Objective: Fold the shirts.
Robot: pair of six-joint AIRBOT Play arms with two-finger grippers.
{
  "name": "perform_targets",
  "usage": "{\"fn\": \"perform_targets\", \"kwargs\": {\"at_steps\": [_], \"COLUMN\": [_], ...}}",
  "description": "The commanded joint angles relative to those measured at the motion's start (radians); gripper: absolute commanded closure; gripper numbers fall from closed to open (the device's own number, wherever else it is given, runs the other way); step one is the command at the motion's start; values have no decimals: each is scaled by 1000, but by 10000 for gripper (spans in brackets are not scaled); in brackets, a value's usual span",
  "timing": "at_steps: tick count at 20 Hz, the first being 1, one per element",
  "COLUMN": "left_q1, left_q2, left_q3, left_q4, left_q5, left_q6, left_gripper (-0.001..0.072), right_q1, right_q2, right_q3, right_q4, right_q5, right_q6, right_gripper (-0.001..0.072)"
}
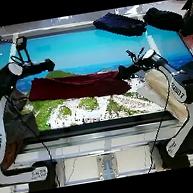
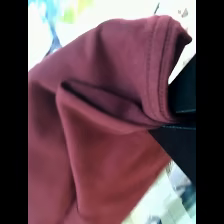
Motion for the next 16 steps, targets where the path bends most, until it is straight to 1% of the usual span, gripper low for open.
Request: {"fn": "perform_targets", "kwargs": {"at_steps": [1,2,3,8,11,12,14,16], "left_q1": [-37,-54,-77,-235,-367,-410,-475,-497], "left_q2": [-78,-103,-129,-249,-293,-297,-294,-266], "left_q3": [0,0,0,0,0,0,0,2], "left_q4": [0,-1,-10,-121,-128,-135,-217,-279], "left_q5": [-116,-141,-165,-236,-233,-219,-160,-99], "left_q6": [0,0,0,1,0,0,0,0], "left_gripper": [574,687,696,696,696,696,696,696], "right_q1": [10,11,11,11,11,11,11,12], "right_q2": [35,54,74,196,279,307,343,352], "right_q3": [41,66,92,220,281,300,329,348], "right_q4": [54,55,55,52,29,4,-31,-51], "right_q5": [87,122,156,346,431,451,473,493], "right_q6": [-12,-12,-3,82,142,173,219,262], "right_gripper": [689,689,689,689,689,689,690,690]}}
